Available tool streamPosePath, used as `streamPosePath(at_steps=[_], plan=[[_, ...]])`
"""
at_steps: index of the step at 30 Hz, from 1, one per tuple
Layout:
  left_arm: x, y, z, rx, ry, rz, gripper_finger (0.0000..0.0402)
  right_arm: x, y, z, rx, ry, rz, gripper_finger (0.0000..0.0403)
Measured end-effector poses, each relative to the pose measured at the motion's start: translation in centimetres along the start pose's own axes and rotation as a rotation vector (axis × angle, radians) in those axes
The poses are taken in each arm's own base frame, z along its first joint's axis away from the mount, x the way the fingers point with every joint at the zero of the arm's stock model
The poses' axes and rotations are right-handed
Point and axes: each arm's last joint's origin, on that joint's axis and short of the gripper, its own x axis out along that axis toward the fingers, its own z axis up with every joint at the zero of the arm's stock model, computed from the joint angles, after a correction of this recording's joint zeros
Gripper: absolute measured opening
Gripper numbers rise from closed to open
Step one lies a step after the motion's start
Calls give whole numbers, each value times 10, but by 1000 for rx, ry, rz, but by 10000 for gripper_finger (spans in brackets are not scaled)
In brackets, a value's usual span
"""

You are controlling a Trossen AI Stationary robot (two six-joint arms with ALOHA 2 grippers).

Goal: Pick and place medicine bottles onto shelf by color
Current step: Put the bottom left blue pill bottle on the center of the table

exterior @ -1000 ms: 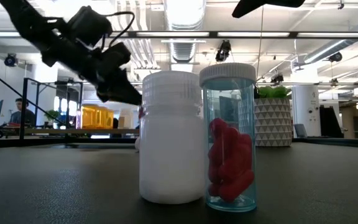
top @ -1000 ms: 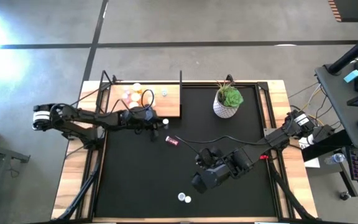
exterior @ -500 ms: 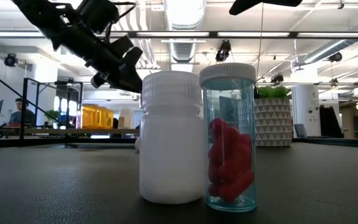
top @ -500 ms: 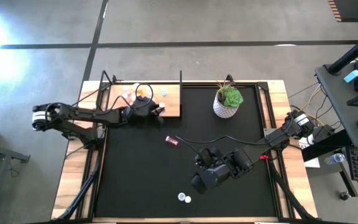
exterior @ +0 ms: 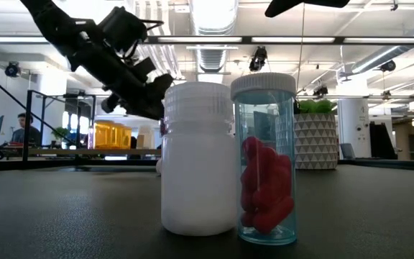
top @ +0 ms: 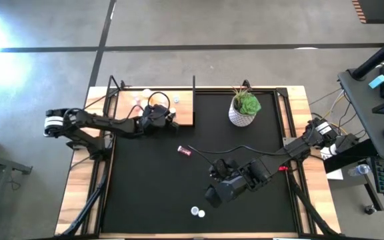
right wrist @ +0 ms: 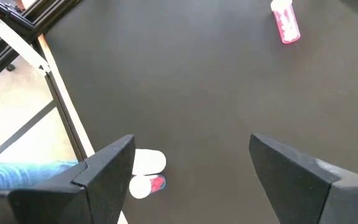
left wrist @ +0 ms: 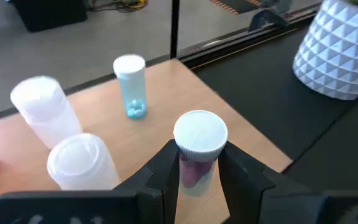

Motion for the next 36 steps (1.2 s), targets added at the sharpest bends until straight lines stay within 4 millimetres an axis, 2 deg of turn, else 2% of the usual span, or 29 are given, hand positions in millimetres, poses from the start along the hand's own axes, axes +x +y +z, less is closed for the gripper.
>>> streamPosePath(at_steps=[7, 22, 36], plan=[[10, -3, -9, 7, 17, 15, 82, 0, 0, 0, 1, -1, 2, 306], [25, -13, -11, 24, 25, 53, 82, 0, 0, 0, 0, -1, 2, 306], [32, -5, -7, -4, -17, 120, 82, 0, 0, 0, 3, -2, 4, 306]])
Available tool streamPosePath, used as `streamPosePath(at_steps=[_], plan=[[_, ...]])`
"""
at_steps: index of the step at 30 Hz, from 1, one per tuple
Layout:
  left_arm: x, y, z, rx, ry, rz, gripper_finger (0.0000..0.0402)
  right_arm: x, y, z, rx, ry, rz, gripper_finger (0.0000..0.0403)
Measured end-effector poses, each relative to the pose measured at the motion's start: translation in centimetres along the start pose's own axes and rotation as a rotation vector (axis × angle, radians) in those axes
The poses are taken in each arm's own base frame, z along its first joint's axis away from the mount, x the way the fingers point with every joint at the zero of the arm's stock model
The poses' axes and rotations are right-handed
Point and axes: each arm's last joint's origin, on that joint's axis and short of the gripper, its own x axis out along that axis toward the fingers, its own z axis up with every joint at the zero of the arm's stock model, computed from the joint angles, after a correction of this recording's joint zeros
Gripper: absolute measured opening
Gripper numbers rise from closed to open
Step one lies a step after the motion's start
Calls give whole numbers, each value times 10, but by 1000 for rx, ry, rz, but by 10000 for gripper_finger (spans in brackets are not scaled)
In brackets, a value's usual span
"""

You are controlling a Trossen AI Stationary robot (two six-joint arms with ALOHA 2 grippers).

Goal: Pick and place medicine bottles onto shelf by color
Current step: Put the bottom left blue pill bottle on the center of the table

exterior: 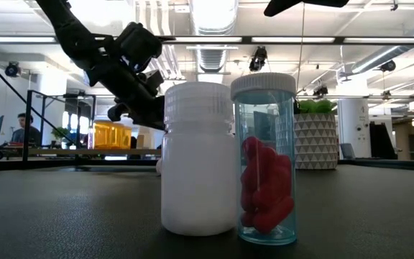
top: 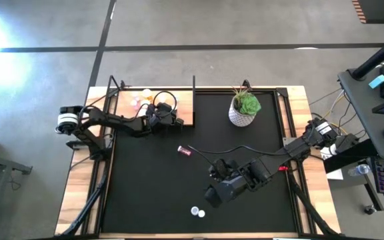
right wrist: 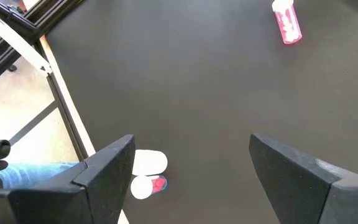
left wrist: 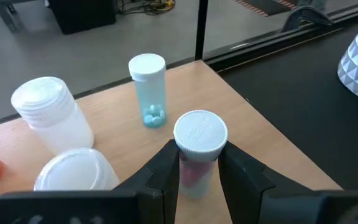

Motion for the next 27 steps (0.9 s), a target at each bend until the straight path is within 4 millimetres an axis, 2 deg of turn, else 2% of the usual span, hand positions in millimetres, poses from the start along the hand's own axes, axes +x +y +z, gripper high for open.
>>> streamPosePath(at_steps=[17, 27], plan=[[1, 1, -2, 4, 26, -33, 83, 0, 0, 0, -1, 0, 0, 306], [1, 0, -2, 3, 26, -33, 121, 0, 0, 0, 0, 0, 0, 306]])
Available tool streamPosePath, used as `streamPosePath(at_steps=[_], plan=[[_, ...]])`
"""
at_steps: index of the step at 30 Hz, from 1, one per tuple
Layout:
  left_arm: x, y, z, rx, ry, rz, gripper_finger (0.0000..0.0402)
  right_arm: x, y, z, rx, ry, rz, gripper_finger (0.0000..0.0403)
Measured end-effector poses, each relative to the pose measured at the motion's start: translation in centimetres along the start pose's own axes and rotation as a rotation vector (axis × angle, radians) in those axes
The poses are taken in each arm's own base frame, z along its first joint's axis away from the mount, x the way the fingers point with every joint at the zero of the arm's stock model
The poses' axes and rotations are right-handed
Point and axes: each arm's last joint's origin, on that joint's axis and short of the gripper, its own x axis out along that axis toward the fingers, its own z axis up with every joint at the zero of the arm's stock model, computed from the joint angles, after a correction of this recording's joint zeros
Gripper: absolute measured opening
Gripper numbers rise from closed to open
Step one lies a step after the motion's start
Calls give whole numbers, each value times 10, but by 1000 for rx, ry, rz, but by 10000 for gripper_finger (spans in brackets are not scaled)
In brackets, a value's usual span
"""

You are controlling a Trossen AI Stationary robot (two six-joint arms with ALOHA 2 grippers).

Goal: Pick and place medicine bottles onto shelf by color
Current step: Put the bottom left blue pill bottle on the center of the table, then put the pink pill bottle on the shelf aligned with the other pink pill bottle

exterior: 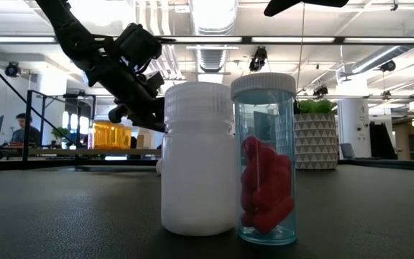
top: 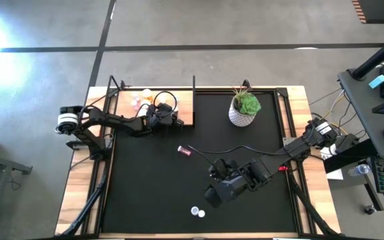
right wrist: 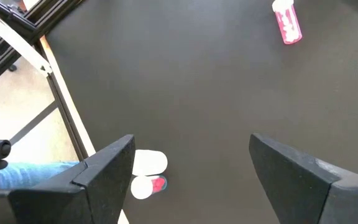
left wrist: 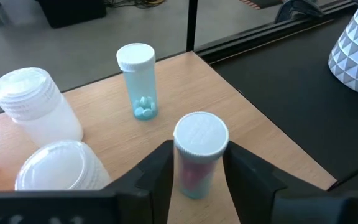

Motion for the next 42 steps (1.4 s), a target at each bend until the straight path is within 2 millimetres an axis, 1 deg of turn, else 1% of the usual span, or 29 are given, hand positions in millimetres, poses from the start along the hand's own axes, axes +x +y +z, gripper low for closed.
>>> streamPosePath(at_steps=[5, 14, 16, 21, 24, 28, 32, 36, 39, 42], plan=[[-1, 0, 2, -4, -4, -8, 126, 0, 0, 0, 0, 0, 0, 306], [-9, 1, 13, 2, -41, -22, 127, 0, 0, 0, -1, -1, 1, 306], [-12, 2, 17, 14, -50, -25, 134, 0, 0, 0, 1, -2, 4, 306], [-21, 4, 29, -16, -92, -43, 158, 0, 1, 1, 6, -8, 14, 306], [-28, 6, 37, 4, -122, -54, 164, 0, 1, 1, 4, -8, 14, 306], [-44, 6, 56, 64, -181, -111, 164, 0, 1, 1, 5, -8, 14, 306], [-66, 2, 71, 137, -233, -202, 164, 0, 2, 1, 5, -9, 16, 306], [-91, -4, 82, 199, -212, -284, 164, 0, 2, 1, 5, -10, 18, 306], [-107, -8, 83, 246, -164, -364, 164, 0, 2, 1, 6, -10, 18, 306], [-122, -14, 80, 280, -106, -501, 164, 0, 2, 1, 7, -10, 18, 306]])
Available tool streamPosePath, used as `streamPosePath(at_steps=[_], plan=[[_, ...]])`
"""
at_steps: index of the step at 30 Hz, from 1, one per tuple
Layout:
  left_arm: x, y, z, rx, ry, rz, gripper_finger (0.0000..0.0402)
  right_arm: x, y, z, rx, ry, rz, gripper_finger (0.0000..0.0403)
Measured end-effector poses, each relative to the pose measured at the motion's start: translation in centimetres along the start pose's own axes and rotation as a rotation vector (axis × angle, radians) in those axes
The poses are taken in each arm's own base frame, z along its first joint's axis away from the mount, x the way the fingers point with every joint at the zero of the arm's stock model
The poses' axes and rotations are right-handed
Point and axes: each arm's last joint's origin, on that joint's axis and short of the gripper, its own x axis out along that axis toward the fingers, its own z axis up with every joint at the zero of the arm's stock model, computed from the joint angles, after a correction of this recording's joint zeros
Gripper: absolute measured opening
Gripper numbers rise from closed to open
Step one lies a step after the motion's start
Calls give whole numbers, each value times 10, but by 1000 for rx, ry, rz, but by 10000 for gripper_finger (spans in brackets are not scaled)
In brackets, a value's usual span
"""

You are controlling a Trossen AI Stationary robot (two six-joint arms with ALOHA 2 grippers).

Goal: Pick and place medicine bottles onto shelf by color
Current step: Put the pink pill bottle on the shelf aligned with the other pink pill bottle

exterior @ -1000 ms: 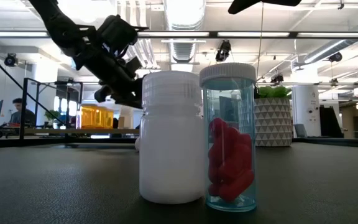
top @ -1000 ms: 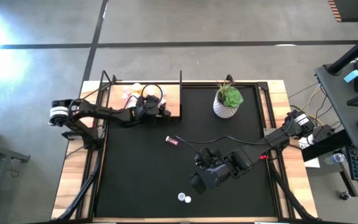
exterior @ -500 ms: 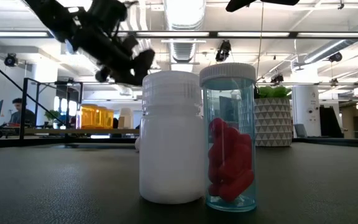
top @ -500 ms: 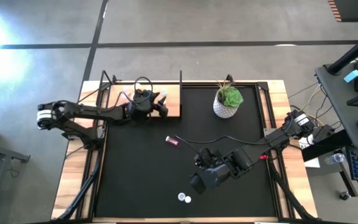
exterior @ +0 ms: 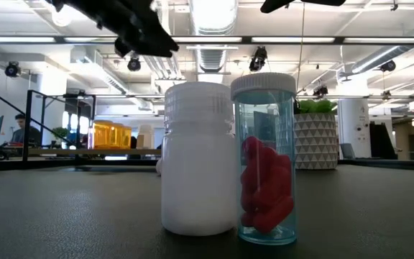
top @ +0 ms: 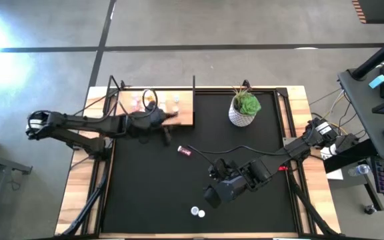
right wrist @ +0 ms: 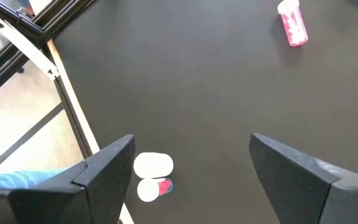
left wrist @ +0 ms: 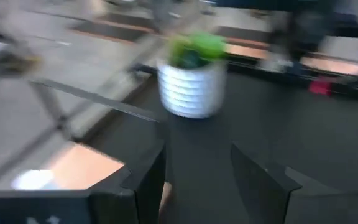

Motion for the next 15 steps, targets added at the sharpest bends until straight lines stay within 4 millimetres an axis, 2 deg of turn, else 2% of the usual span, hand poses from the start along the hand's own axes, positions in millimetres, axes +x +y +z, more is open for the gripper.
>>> streamPosePath(at_steps=[4, 8, 15], plan=[[-8, -17, -9, -63, 85, -163, 164, 0, 0, 0, 0, 0, 0, 306], [-14, -33, -20, -98, 182, -250, 164, 0, 0, 0, -1, 0, 0, 306], [-32, -64, -42, -4, 327, -360, 164, 0, 0, 0, 1, 0, 0, 306]])
